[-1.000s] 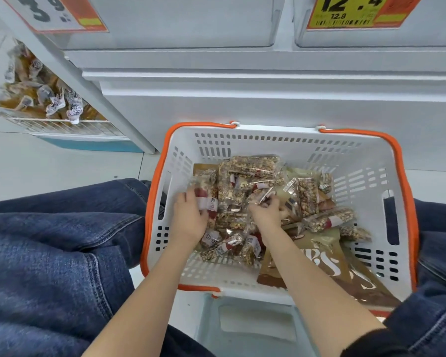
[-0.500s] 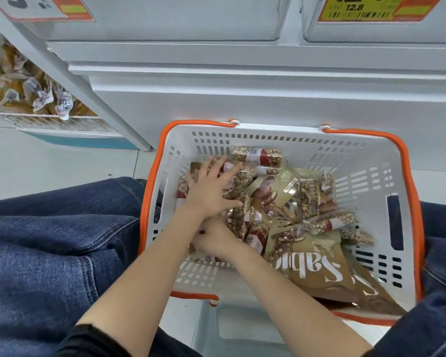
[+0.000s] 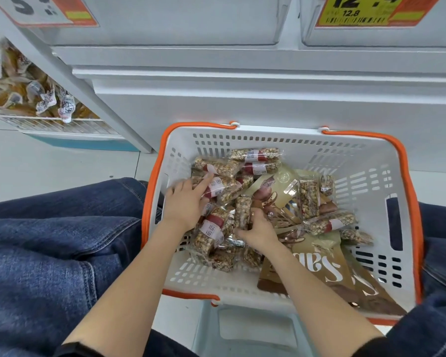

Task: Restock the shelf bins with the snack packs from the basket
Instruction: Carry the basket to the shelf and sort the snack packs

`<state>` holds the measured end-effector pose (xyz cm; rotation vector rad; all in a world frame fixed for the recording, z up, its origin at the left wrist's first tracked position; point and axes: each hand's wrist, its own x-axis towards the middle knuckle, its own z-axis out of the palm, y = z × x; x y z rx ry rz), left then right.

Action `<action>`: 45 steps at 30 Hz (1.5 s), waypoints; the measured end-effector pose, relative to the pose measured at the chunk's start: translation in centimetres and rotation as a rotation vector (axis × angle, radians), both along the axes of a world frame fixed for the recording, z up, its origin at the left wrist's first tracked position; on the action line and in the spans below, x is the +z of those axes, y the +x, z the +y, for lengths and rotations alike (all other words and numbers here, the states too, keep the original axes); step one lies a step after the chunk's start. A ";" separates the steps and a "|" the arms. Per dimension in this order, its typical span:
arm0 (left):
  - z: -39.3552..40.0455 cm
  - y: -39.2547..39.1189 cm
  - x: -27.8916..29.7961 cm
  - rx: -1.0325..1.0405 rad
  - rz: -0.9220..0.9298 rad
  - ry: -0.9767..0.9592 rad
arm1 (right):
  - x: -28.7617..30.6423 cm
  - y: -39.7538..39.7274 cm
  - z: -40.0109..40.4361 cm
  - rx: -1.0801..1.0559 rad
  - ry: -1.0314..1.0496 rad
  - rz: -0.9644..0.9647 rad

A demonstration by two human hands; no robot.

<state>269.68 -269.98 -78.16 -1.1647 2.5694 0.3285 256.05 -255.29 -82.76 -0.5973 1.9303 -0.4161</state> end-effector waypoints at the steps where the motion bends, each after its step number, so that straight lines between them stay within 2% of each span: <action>1: 0.0 0.4 0.1 0.036 0.008 0.008 | -0.1 0.3 -0.3 0.059 0.027 0.037; 6: 1.1 1.2 1.1 0.076 0.022 -0.042 | -0.2 0.5 -1.0 0.008 0.090 -0.133; 10: 1.6 1.5 1.2 0.056 0.013 -0.114 | 1.2 1.3 0.0 -0.275 -0.055 -0.395; 13: 1.3 1.8 1.4 0.056 -0.047 -0.102 | 3.2 2.1 -0.5 -0.508 -0.179 -0.511; 14: 1.4 1.8 1.6 0.056 -0.091 -0.097 | 3.7 2.5 -0.7 -0.516 -0.210 -0.524; 18: 2.1 1.3 2.6 0.047 -0.307 -0.026 | 6.2 4.1 -2.3 -0.309 -0.342 -0.539; 21: 2.2 1.2 3.6 0.013 -0.383 -0.003 | 8.0 4.0 -4.1 -0.291 -0.445 -0.445; 23: 1.9 1.0 4.6 0.082 -0.348 0.068 | 8.7 3.4 -5.7 -0.304 -0.492 -0.371; 25: 1.6 0.7 5.9 0.293 -0.158 0.089 | 8.9 3.3 -7.7 -0.259 -0.522 -0.317; 28: 1.4 0.5 8.1 0.577 0.281 -0.166 | 7.0 5.2 -10.3 -0.060 -0.435 -0.203; 30: 1.1 0.4 8.4 0.607 0.451 -0.321 | 4.9 7.2 -11.1 0.137 -0.348 -0.051; 31: 1.0 0.3 8.2 0.542 0.455 -0.355 | 4.1 8.0 -11.1 0.251 -0.299 0.042; 33: 1.0 0.0 6.8 0.336 0.449 -0.293 | 3.7 8.5 -10.9 0.347 -0.309 0.186; 35: 1.1 -0.4 5.1 0.151 0.405 -0.128 | 4.6 8.0 -10.2 0.206 -0.460 0.096; 37: 0.9 -0.5 3.6 0.103 0.281 0.036 | 5.5 6.9 -8.8 0.073 -0.554 -0.075; 40: -0.2 0.2 1.9 0.083 0.088 0.083 | 5.5 4.4 -6.4 -0.018 -0.529 -0.124; 41: -0.3 0.5 1.5 0.064 0.031 0.062 | 5.4 3.3 -5.6 -0.111 -0.533 -0.077; 43: -0.1 0.9 1.2 0.023 -0.035 -0.009 | 4.7 0.8 -4.5 -0.288 -0.575 0.136; 45: 0.3 1.0 1.0 -0.009 -0.051 -0.084 | 3.3 -1.8 -4.1 -0.277 -0.530 0.401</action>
